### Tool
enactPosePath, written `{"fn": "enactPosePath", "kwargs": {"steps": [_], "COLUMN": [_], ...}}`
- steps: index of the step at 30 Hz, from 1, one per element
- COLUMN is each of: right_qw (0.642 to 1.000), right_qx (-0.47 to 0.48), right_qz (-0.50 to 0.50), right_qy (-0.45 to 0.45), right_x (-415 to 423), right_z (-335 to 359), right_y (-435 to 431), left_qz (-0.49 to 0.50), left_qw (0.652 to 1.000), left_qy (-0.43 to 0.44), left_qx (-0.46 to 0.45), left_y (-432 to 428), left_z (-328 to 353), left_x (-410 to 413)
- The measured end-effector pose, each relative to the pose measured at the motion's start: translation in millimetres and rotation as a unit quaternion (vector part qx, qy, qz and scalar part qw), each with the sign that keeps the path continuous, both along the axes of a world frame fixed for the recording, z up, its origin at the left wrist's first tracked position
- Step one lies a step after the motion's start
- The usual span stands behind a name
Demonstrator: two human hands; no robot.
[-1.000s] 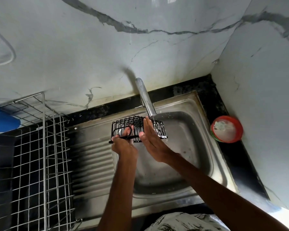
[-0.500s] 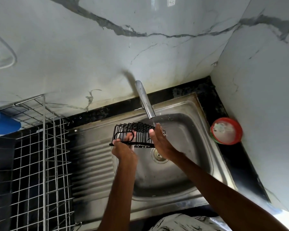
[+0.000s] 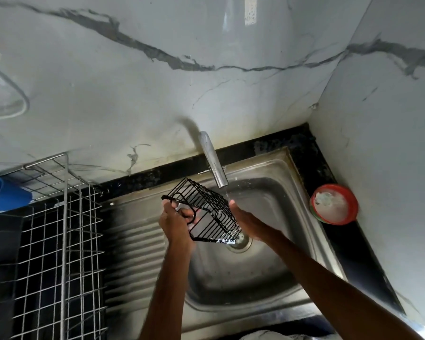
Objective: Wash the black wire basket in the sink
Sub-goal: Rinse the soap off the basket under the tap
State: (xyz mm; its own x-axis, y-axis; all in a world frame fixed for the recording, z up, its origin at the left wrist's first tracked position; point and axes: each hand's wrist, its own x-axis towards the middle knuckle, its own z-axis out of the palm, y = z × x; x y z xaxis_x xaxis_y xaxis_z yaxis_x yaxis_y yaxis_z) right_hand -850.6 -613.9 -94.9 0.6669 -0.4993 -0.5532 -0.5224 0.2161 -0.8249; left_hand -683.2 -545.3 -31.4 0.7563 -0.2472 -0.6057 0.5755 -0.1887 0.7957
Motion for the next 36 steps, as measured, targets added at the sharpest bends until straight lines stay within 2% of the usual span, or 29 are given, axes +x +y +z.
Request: {"fn": "enactPosePath", "kwargs": {"steps": [6, 9, 12, 15, 17, 20, 23, 25, 29, 32, 34, 36], "right_qw": [0.993, 0.988, 0.990, 0.994, 0.995, 0.998, 0.998, 0.998, 0.973, 0.968, 0.972, 0.981], "right_qx": [0.025, -0.030, -0.015, 0.020, -0.012, -0.024, -0.017, -0.036, -0.192, -0.198, -0.204, -0.169], "right_qz": [0.000, 0.023, 0.020, -0.059, -0.078, -0.051, -0.059, -0.050, 0.045, 0.046, 0.022, -0.008], "right_qy": [-0.119, -0.147, -0.137, -0.087, -0.067, -0.010, 0.024, 0.004, -0.120, -0.144, -0.119, -0.093], "right_x": [34, 54, 69, 67, 48, 18, 4, 5, 22, 43, 56, 66], "right_z": [36, 43, 39, 24, -4, -50, -17, 12, 41, 51, 50, 41], "right_y": [23, 14, -3, -13, -14, -10, 6, 19, 37, 34, 24, 6], "left_qz": [-0.091, -0.113, -0.117, -0.117, -0.115, -0.116, -0.125, -0.136, -0.152, -0.170, -0.168, -0.151], "left_qw": [0.995, 0.993, 0.992, 0.992, 0.993, 0.992, 0.991, 0.990, 0.988, 0.984, 0.984, 0.986], "left_qy": [-0.026, -0.014, 0.018, 0.031, 0.040, 0.048, 0.044, 0.032, 0.029, 0.036, 0.043, 0.055], "left_qx": [0.035, 0.040, 0.030, 0.022, 0.003, -0.010, -0.017, -0.003, -0.020, -0.027, -0.031, -0.042], "left_y": [2, 2, 2, 5, 7, 9, 11, 12, 15, 19, 20, 22], "left_z": [-6, -6, -4, -3, -3, -4, -8, -13, -25, -28, -27, -24], "left_x": [6, 11, 15, 19, 21, 23, 23, 22, 23, 26, 27, 30]}}
